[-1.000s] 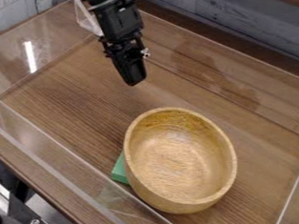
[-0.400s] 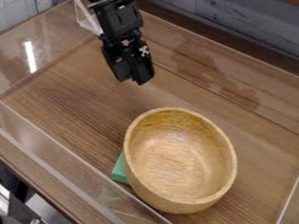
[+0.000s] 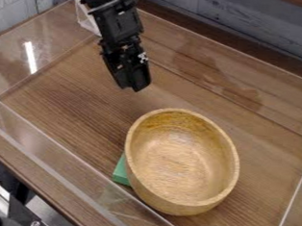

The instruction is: Remove the green block from inside the brown bowl and put it on the table

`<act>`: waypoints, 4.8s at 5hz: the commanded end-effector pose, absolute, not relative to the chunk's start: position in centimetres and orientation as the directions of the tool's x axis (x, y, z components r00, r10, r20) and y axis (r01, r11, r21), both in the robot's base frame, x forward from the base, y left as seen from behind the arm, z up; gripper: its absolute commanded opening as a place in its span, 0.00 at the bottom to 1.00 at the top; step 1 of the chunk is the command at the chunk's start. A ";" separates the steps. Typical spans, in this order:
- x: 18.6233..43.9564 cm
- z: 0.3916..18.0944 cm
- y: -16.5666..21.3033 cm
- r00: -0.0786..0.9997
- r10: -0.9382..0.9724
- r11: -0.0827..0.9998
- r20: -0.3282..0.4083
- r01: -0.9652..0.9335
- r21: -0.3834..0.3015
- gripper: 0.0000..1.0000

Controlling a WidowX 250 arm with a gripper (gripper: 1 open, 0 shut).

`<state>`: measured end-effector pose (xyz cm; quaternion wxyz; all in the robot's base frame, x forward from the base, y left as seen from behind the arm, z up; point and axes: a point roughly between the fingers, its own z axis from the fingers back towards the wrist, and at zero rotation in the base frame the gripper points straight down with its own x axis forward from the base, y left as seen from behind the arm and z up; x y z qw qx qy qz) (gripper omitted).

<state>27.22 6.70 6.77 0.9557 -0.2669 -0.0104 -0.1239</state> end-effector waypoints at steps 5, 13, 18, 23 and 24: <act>28.0 8.9 7.2 0.959 -0.235 0.847 0.157 0.281 -0.451 0.00; 26.1 5.9 7.3 0.949 -0.268 0.815 0.166 0.315 -0.485 0.00; 26.5 5.5 7.6 0.959 -0.224 0.824 0.173 0.281 -0.492 0.00; 26.8 5.7 7.7 0.969 -0.179 0.831 0.172 0.242 -0.501 0.00; 26.8 5.8 7.7 0.971 -0.170 0.832 0.171 0.234 -0.503 0.00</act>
